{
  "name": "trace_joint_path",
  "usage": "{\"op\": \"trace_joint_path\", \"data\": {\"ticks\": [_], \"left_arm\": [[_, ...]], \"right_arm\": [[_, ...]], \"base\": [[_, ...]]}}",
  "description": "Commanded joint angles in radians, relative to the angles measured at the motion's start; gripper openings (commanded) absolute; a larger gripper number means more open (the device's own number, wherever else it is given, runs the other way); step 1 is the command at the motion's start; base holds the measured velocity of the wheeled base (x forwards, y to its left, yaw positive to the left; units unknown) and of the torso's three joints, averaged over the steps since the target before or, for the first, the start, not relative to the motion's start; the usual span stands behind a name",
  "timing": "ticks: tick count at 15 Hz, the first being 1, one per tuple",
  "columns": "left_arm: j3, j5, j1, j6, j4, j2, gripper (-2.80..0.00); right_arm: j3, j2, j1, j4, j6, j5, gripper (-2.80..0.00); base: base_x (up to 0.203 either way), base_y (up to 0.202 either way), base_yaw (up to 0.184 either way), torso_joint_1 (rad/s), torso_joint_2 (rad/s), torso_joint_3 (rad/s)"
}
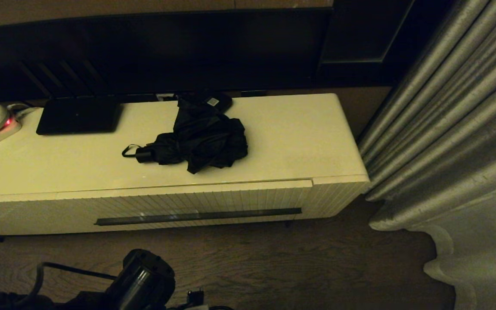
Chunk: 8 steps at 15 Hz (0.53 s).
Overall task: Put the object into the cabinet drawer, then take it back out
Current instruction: Open the drawer
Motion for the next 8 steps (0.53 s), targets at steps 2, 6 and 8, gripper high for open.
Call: {"op": "trace_joint_path", "data": {"ticks": [2, 6, 8], "left_arm": [[-0.015, 0.008, 0.009, 0.018, -0.006, 0.038, 0.00], [-0.043, 0.044, 0.015, 0.018, -0.025, 0.105, 0.00], [-0.048, 0.055, 0.017, 0.021, -0.025, 0.124, 0.00]], "right_arm": [[0.002, 0.000, 0.000, 0.000, 0.000, 0.000, -2.80], [0.002, 0.000, 0.000, 0.000, 0.000, 0.000, -2.80], [0.002, 0.000, 0.000, 0.000, 0.000, 0.000, -2.80]], "base": [[0.000, 0.000, 0.000, 0.000, 0.00, 0.000], [0.000, 0.000, 0.000, 0.000, 0.00, 0.000], [0.000, 0.000, 0.000, 0.000, 0.00, 0.000]]}}
